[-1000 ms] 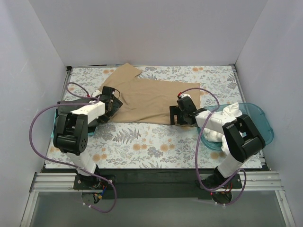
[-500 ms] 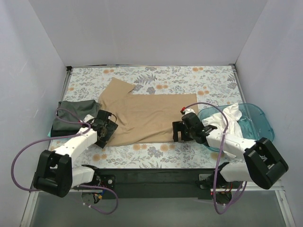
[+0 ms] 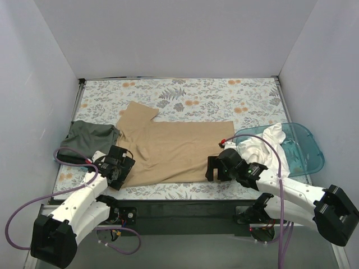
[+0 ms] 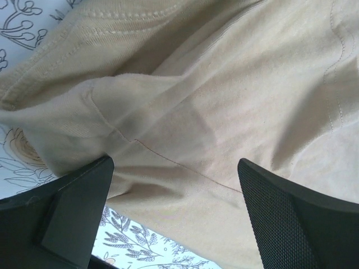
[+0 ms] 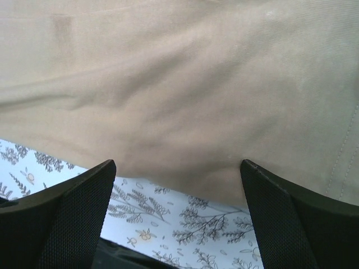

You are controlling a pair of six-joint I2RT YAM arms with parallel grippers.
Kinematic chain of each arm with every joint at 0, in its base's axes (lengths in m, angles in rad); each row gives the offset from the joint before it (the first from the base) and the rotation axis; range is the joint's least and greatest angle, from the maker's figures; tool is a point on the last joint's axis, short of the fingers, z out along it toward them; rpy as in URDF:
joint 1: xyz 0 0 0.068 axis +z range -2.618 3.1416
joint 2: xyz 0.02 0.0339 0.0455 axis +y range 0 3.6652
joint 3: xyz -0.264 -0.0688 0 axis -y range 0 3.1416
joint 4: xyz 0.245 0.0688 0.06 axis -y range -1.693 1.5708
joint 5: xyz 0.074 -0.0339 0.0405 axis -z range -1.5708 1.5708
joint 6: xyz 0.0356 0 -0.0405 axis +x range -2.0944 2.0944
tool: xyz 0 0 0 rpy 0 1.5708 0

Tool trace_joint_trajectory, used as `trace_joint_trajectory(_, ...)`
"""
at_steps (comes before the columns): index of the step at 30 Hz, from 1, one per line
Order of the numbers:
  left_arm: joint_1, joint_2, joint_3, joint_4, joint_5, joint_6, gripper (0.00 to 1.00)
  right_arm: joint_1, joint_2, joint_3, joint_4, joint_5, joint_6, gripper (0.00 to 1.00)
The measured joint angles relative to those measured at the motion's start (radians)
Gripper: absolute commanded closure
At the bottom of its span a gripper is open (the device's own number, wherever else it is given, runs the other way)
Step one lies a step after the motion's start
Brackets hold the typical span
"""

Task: Fold and stack the t-shirts
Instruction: Fold the tshirt

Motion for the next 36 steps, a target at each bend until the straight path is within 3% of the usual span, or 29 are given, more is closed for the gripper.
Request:
trace_joint_trajectory(9, -0.012, -0.004, 0.056, -0.145, -0.011, -0.005, 0.06, 0.048, -0.060, 0.021, -0.156, 0.047, 0.048, 0.02)
trace_joint_trajectory(19, -0.012, 0.046, 0.302, -0.142, -0.035, 0.002, 0.06, 0.048, -0.050, 0.280, -0.246, 0.150, -0.056, 0.02)
trace_joint_trajectory(26, -0.012, 0.306, 0.572, -0.031, -0.052, 0.110, 0.05, 0.032, 0.051, 0.435, -0.246, 0.237, -0.141, 0.02)
trace_joint_trajectory(32, 0.016, 0.619, 0.863, 0.025, -0.089, 0.245, 0.05, -0.097, 0.158, 0.529, -0.228, 0.179, -0.222, 0.02)
trace_joint_trajectory(36, 0.085, 0.865, 1.087, 0.046, -0.080, 0.322, 0.10, -0.161, 0.196, 0.539, -0.221, 0.141, -0.272, 0.02)
